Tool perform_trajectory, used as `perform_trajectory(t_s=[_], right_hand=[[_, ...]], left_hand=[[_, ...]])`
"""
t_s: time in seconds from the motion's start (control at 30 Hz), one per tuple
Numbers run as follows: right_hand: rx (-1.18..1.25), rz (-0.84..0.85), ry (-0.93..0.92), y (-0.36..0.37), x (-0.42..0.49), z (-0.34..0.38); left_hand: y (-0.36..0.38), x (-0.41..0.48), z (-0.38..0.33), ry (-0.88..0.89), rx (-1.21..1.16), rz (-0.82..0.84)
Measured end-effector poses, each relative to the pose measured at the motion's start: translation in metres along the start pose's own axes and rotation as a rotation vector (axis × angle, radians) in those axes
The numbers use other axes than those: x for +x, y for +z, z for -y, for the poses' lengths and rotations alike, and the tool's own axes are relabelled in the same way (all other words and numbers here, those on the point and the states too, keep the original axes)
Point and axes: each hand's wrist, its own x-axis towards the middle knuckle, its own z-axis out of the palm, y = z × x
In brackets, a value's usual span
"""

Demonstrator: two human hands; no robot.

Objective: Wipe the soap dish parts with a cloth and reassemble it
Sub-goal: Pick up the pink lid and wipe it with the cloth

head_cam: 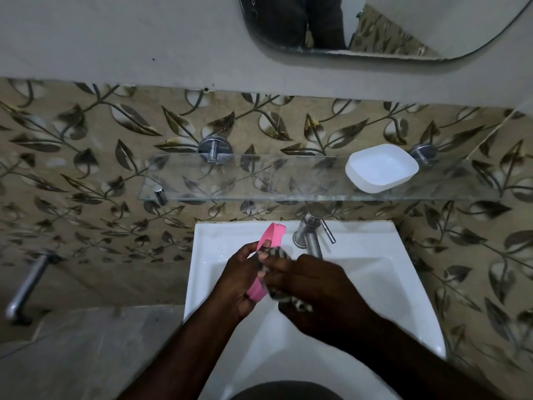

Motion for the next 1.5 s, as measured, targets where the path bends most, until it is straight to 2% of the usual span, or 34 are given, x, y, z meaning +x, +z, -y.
perform_trajectory(t_s=[0.1, 0.2, 0.33, 0.47, 0.57, 0.7, 0.83, 0.93, 1.0, 1.03, 1.13, 1.2, 1.27, 1.4, 1.43, 1.5], right_hand=[[0.002, 0.06, -0.074, -0.004, -0.002, 0.002], [0.126, -0.069, 0.14, -0.01, 0.005, -0.013], [0.445, -0.199, 0.433, -0.015, 0.013, -0.022], [0.763, -0.22, 0.559, -0.017, 0.013, -0.028], [0.864, -0.244, 0.521, -0.017, 0.009, -0.029], [0.699, -0.278, 0.457, -0.015, 0.007, -0.023], [0.189, -0.261, 0.37, -0.013, 0.007, -0.021], [0.018, -0.301, 0.38, -0.012, 0.01, -0.018], [-0.011, -0.34, 0.402, -0.011, 0.011, -0.016], [-0.015, -0.342, 0.407, -0.01, 0.011, -0.014], [-0.051, -0.324, 0.393, -0.006, 0.013, -0.011], [-0.057, -0.338, 0.401, -0.004, 0.015, -0.008], [-0.092, -0.304, 0.322, -0.003, 0.014, -0.004], [-0.115, -0.104, 0.051, -0.004, 0.013, 0.002], [-0.083, -0.095, 0.063, -0.007, 0.014, -0.001], [0.035, -0.154, 0.222, -0.01, 0.017, -0.009]], left_hand=[[-0.001, -0.004, 0.0, 0.067, 0.057, 0.042], [0.0, -0.004, 0.003, 0.178, 0.21, 0.061], [-0.006, -0.008, 0.002, 0.135, 0.311, 0.136], [-0.007, -0.016, -0.003, 0.109, 0.354, 0.266], [-0.004, -0.019, -0.006, 0.116, 0.444, 0.318], [-0.002, -0.023, -0.01, 0.131, 0.53, 0.4], [-0.003, -0.018, -0.016, 0.135, 0.498, 0.41], [-0.013, -0.018, -0.025, 0.14, 0.515, 0.507], [-0.013, -0.024, -0.019, 0.232, 0.692, 0.549], [-0.012, -0.026, -0.012, 0.277, 0.77, 0.514], [-0.004, -0.027, 0.005, 0.407, 0.828, 0.276], [-0.001, -0.021, 0.009, 0.499, 0.862, 0.173], [-0.002, -0.014, 0.009, 0.571, 0.915, 0.117], [-0.006, -0.007, 0.007, 0.686, 0.956, 0.114], [-0.008, -0.004, 0.007, 0.687, 0.964, 0.105], [-0.011, 0.001, 0.007, 0.671, 0.98, 0.076]])
